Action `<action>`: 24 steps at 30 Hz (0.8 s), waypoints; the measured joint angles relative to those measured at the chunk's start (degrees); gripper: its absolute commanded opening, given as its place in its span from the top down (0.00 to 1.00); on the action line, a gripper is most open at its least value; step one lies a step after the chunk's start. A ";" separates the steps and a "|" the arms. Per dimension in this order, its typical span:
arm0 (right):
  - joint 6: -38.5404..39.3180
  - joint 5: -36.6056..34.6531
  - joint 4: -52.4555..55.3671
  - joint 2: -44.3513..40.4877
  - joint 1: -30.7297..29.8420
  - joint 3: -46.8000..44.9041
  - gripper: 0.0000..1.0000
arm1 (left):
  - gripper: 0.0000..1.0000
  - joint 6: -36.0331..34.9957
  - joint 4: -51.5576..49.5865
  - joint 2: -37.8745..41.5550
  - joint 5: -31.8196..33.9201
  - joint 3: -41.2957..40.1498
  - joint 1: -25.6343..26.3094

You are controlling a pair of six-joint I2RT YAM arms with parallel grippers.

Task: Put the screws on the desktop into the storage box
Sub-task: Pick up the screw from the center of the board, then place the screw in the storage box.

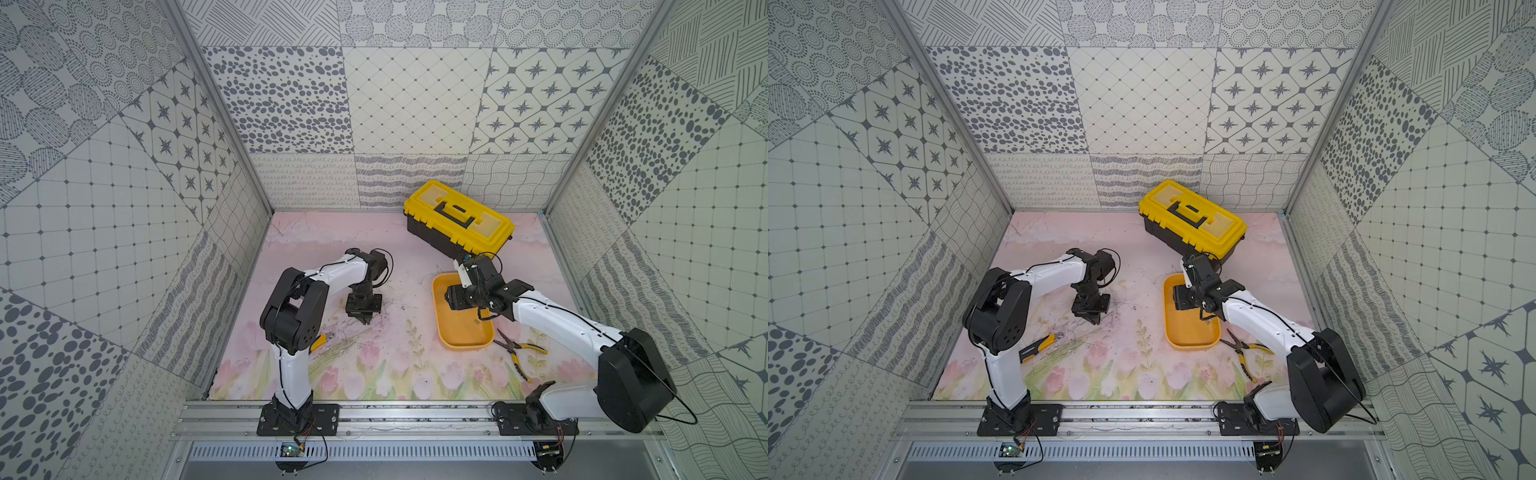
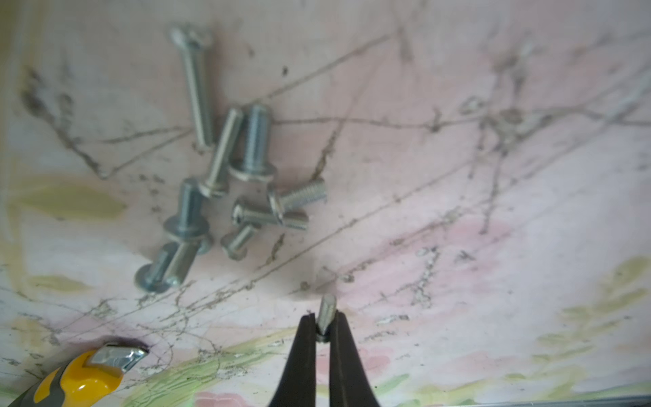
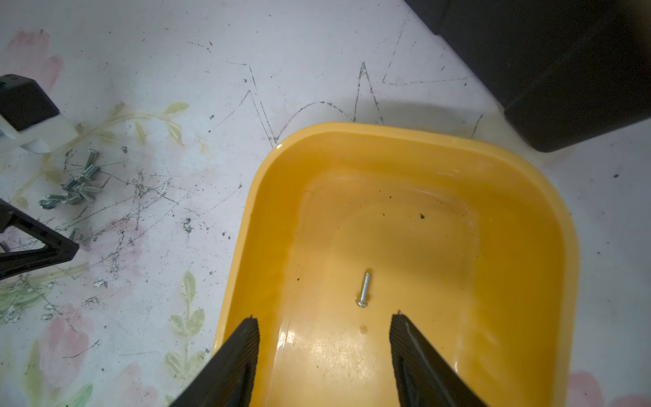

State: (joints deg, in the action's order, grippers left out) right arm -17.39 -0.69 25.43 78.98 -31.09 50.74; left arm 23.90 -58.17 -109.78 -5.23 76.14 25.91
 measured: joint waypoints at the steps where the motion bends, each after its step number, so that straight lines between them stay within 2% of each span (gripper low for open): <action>1: -0.09 -0.02 -0.02 -0.33 0.00 -0.09 0.36 | 1.00 0.17 0.28 1.57 -0.44 -0.13 0.22; 6: -1.07 -0.31 -0.02 -3.63 1.66 -0.92 0.36 | 1.00 1.73 0.96 8.00 -3.15 2.23 3.65; 10: -4.04 1.68 -0.48 -8.22 10.47 -3.19 0.37 | 1.00 4.07 1.20 8.11 -4.70 8.94 10.88; 15: -8.04 5.25 -0.66 -13.29 23.50 -7.32 0.37 | 1.00 6.47 1.53 1.49 -5.25 19.32 18.67; 17: -9.05 6.49 -0.48 -14.67 25.22 -8.50 0.37 | 1.00 7.32 1.27 -2.40 -4.98 23.80 20.90; 24: -10.16 9.92 -0.37 -15.74 25.51 -9.75 0.37 | 1.00 8.87 0.39 -12.94 -4.83 35.32 25.68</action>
State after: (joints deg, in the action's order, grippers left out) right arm -27.55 9.23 25.06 63.24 -5.58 40.99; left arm 32.77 -57.78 -122.72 -10.07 111.46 51.59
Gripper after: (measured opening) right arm 0.634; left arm 0.096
